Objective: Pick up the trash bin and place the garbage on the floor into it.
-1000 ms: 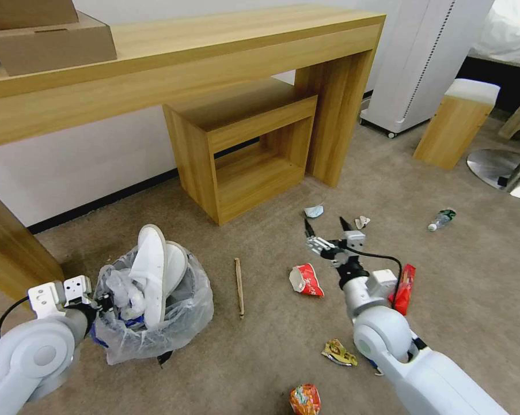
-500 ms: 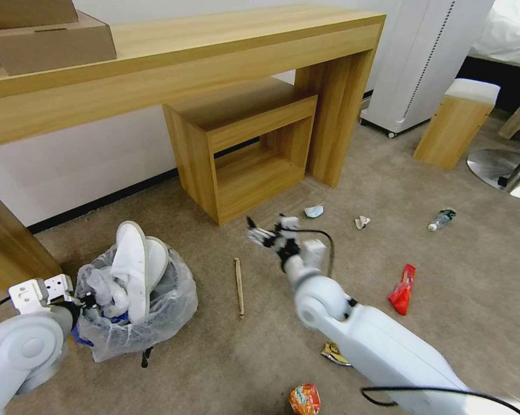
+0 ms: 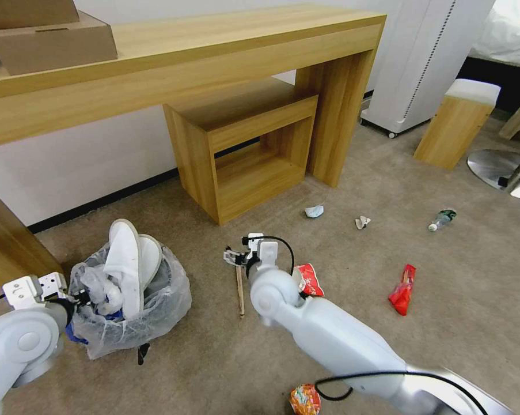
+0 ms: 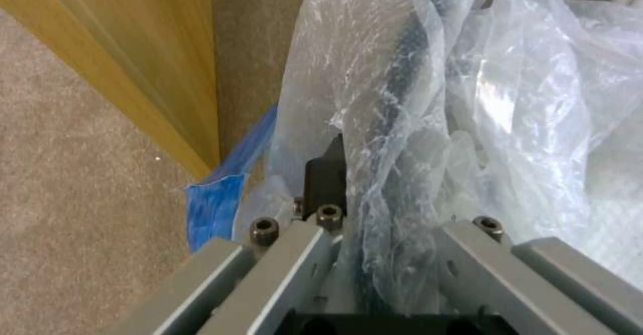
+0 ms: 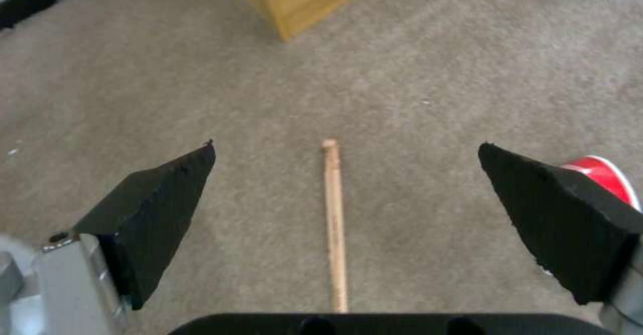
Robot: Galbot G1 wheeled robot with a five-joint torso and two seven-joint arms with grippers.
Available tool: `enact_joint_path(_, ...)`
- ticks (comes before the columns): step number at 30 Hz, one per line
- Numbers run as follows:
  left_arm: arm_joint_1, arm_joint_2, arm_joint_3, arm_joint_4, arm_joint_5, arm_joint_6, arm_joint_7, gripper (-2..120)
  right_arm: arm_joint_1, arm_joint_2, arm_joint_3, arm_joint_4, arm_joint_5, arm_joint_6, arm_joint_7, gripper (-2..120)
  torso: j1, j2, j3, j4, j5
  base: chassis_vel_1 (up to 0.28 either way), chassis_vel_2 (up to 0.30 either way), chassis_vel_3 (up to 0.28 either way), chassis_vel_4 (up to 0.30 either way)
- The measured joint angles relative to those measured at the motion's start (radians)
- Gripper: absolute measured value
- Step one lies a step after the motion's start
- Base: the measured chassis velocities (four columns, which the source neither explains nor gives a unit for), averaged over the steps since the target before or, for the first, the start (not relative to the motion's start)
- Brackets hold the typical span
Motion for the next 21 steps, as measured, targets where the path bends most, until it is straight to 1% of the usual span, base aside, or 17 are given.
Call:
enact_joint_path(1, 0.000, 0.000, 0.000, 0.000, 0.000, 0.000, 0.000, 0, 0.000, 0.000, 0.000, 0.000, 0.000, 0.000, 0.000, 100, 0.000, 0.000, 0.000, 0.0000, 0.0000, 0.000, 0.000, 0.000, 0.000)
enact_joint_path(2, -0.002, 0.000, 0.002, 0.002, 0.000, 0.000, 0.001, 0, 0.006, -0.005, 0.013, -0.011, 0.000, -0.008, -0.022, 100, 0.000, 0.000, 0.000, -0.0001, 0.0000, 0.000, 0.000, 0.000, 0.000)
enact_joint_path(5, -0.017, 0.001, 0.015, 0.017, 0.000, 0.000, 0.009, 0, 0.025, -0.022, 0.049, -0.084, -0.030, -0.028, -0.131, 100, 0.000, 0.000, 0.000, -0.0003, 0.0001, 0.000, 0.000, 0.000, 0.000)
enact_joint_path(6, -0.017, 0.001, 0.015, 0.017, 0.000, 0.000, 0.009, 0, 0.025, -0.022, 0.049, -0.084, -0.030, -0.028, -0.131, 100, 0.000, 0.000, 0.000, -0.0003, 0.0001, 0.000, 0.000, 0.000, 0.000)
enact_joint_path(7, -0.021, 0.002, 0.018, 0.020, 0.000, 0.000, 0.011, 0, 0.029, -0.021, 0.056, -0.109, -0.046, -0.028, -0.165, 100, 0.000, 0.000, 0.000, -0.0003, 0.0002, 0.000, 0.000, 0.000, 0.000)
enact_joint_path(9, -0.027, 0.002, 0.025, 0.023, 0.001, 0.000, 0.013, 0, 0.036, -0.018, 0.068, -0.168, -0.091, -0.013, -0.270, 100, 0.000, 0.000, 0.000, -0.0002, 0.0001, 0.000, 0.000, 0.000, 0.000)
enact_joint_path(10, -0.027, 0.002, 0.025, 0.023, 0.001, 0.000, 0.013, 0, 0.036, -0.018, 0.068, -0.168, -0.091, -0.013, -0.270, 100, 0.000, 0.000, 0.000, -0.0002, 0.0001, 0.000, 0.000, 0.000, 0.000)
enact_joint_path(11, -0.028, 0.002, 0.026, 0.024, 0.002, 0.001, 0.015, 0, 0.038, -0.016, 0.075, -0.193, -0.112, -0.001, -0.329, 100, 0.000, 0.000, 0.000, 0.0000, 0.0002, 0.000, 0.000, 0.000, 0.000)
enact_joint_path(12, -0.028, 0.001, 0.026, 0.024, 0.003, 0.001, 0.019, 0, 0.043, -0.012, 0.080, -0.237, -0.146, 0.034, -0.409, 100, 0.000, 0.000, 0.000, -0.0001, 0.0002, 0.000, 0.000, 0.000, 0.000)
enact_joint_path(13, -0.028, 0.001, 0.026, 0.024, 0.003, 0.001, 0.019, 0, 0.043, -0.012, 0.080, -0.237, -0.146, 0.034, -0.409, 100, 0.000, 0.000, 0.000, -0.0001, 0.0002, 0.000, 0.000, 0.000, 0.000)
enact_joint_path(15, -0.023, 0.000, 0.024, 0.025, 0.009, 0.001, 0.026, 0, 0.048, -0.005, 0.084, -0.281, -0.164, 0.084, -0.497, 100, 0.000, 0.000, 0.000, -0.0001, 0.0002, 0.000, 0.000, 0.000, 0.000)
enact_joint_path(16, -0.021, 0.000, 0.022, 0.026, 0.012, 0.002, 0.028, 0, 0.050, -0.003, 0.082, -0.296, -0.176, 0.096, -0.525, 100, 0.000, 0.000, 0.000, 0.0000, 0.0002, 0.000, 0.000, 0.000, 0.000)
enact_joint_path(21, -0.020, 0.000, 0.020, 0.026, 0.016, 0.002, 0.033, 0, 0.057, 0.010, 0.050, -0.348, -0.196, 0.130, -0.561, 100, 0.000, 0.000, 0.000, 0.0000, 0.0002, 0.000, 0.000, 0.000, 0.000)
